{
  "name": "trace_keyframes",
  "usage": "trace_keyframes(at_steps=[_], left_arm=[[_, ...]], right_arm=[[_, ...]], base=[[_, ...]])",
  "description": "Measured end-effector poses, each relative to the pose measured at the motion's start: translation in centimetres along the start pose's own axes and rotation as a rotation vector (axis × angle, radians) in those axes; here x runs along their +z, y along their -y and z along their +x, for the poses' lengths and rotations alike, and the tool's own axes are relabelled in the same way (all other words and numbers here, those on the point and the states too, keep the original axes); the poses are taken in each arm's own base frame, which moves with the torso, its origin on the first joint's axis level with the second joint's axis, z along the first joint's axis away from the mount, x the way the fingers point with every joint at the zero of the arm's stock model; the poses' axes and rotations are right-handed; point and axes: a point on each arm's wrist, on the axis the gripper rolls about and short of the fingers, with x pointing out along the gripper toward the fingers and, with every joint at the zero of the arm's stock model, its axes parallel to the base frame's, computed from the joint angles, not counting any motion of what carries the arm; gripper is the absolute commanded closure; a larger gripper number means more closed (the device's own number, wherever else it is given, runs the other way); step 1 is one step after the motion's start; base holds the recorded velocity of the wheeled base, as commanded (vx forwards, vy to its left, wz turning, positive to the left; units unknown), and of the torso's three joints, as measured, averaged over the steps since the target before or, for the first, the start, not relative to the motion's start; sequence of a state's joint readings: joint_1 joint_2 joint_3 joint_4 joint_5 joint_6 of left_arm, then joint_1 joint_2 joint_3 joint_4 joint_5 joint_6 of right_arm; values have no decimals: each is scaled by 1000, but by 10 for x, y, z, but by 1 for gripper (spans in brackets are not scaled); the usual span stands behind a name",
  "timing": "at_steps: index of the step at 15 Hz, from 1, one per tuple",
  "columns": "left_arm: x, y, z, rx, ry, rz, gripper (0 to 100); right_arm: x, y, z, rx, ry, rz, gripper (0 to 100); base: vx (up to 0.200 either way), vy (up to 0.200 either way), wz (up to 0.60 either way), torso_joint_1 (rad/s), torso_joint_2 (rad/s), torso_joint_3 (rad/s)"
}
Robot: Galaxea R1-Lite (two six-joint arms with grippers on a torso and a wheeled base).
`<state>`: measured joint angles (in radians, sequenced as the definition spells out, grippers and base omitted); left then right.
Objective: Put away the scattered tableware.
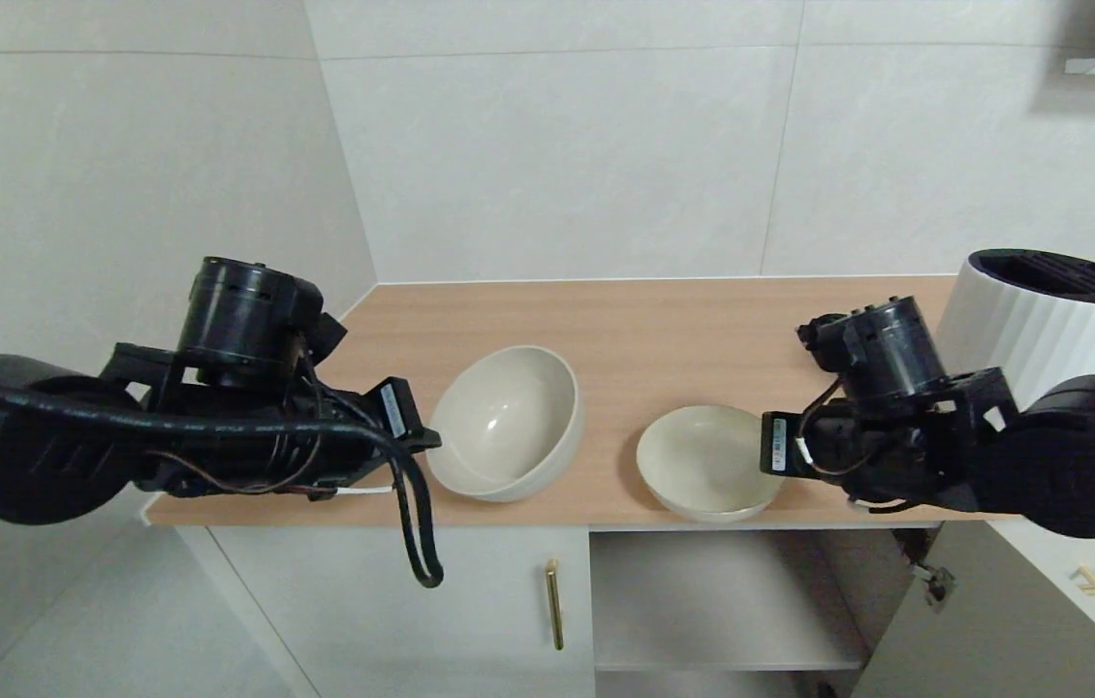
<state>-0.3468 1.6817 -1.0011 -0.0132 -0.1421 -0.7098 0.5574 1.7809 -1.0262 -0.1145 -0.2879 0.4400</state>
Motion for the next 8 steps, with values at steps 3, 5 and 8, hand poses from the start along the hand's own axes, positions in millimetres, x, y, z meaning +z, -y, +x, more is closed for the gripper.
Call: trace_keyframes(at_steps=[3,5,8], left_arm=[[-11,-1,-34,-71,-2,15,100],[-22,-5,-58,-117,-3,55,100],[-38,-12,-83,-159,-25,87,100]], right_arm=[[4,15,-54,70,-80,-6,100],[3,26,-88,118,-111,-5,100],[-3,38,-121,159,-135,-5,100]], base=[[0,0,0,0,0,0],[0,0,0,0,0,0],[0,0,0,0,0,0]])
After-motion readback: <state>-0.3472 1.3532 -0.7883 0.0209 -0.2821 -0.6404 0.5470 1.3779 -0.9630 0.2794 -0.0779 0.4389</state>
